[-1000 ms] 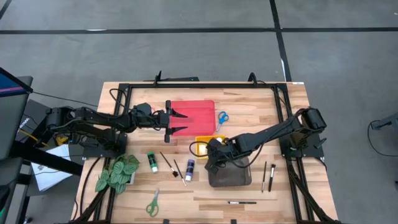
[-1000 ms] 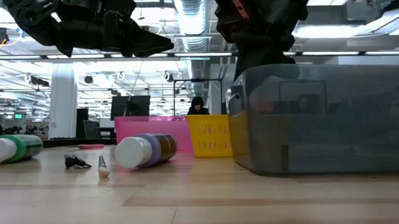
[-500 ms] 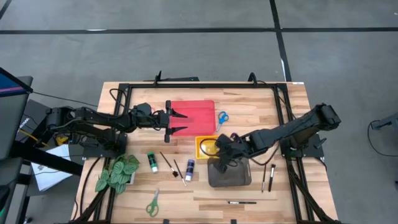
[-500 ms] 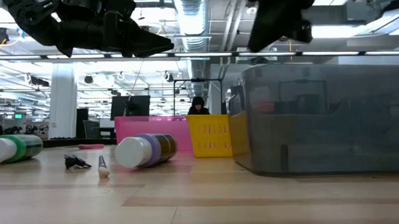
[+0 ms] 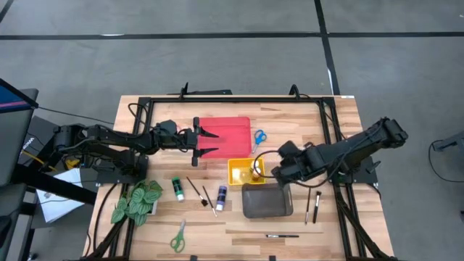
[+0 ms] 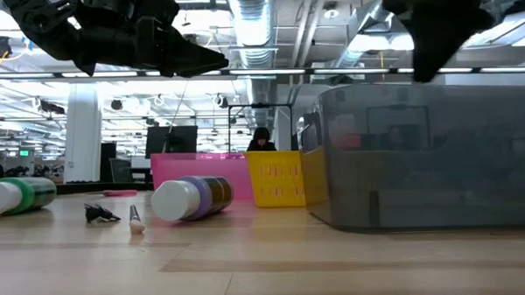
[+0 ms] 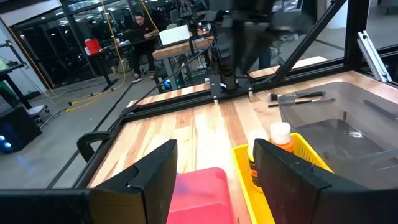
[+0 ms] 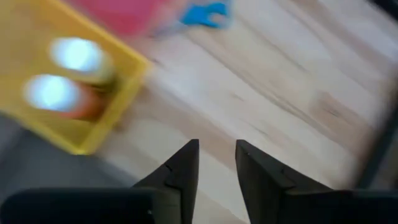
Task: Pick & Place Paint Supplies
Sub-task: Put the blush brush into the red bin
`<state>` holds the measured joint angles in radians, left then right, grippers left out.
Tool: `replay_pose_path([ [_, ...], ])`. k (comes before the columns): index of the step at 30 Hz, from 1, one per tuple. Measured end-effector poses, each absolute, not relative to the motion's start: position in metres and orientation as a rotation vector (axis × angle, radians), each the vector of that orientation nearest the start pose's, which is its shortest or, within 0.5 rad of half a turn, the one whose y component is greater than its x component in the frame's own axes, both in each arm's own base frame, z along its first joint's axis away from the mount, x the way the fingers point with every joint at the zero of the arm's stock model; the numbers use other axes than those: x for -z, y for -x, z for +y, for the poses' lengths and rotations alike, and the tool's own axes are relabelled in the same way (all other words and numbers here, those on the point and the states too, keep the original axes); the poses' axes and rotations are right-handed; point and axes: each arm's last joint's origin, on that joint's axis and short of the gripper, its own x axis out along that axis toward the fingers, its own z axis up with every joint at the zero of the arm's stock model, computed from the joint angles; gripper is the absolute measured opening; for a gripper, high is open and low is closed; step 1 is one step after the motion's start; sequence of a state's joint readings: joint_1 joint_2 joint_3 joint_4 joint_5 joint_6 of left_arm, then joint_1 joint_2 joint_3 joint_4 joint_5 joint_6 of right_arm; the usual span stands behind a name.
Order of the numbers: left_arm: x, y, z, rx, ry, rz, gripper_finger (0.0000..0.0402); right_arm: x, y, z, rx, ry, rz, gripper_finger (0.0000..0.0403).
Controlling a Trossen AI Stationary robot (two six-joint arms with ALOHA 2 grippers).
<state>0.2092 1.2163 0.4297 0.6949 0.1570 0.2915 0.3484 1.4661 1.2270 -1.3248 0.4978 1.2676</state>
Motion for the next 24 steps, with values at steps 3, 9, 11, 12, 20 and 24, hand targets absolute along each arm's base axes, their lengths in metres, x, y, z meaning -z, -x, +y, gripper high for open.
replay_pose_path([
  [3,-0.211,-0.236,0.045,-0.038,-0.286,0.098,0.0204,-0.273,-0.225,0.065,1.032,-0.408,1.133,0.0117],
  [9,-0.209,-0.235,0.048,-0.054,-0.282,0.125,0.0204,-0.28,-0.207,0.058,1.159,-0.466,1.156,0.0141],
  [11,-0.208,-0.234,0.052,-0.093,-0.281,0.136,0.0204,-0.277,-0.202,0.057,1.17,-0.519,1.174,0.0146],
  [12,-0.208,-0.233,0.055,-0.112,-0.279,0.147,0.0204,-0.275,-0.199,0.057,1.18,-0.547,1.192,0.0148],
  [20,-0.207,-0.227,0.076,-0.207,-0.278,0.166,0.0204,-0.24,-0.172,0.071,1.302,-0.743,1.289,0.0158],
  [24,-0.21,-0.225,0.085,-0.25,-0.284,0.137,0.0204,-0.228,-0.162,0.083,1.329,-0.842,1.271,0.016],
])
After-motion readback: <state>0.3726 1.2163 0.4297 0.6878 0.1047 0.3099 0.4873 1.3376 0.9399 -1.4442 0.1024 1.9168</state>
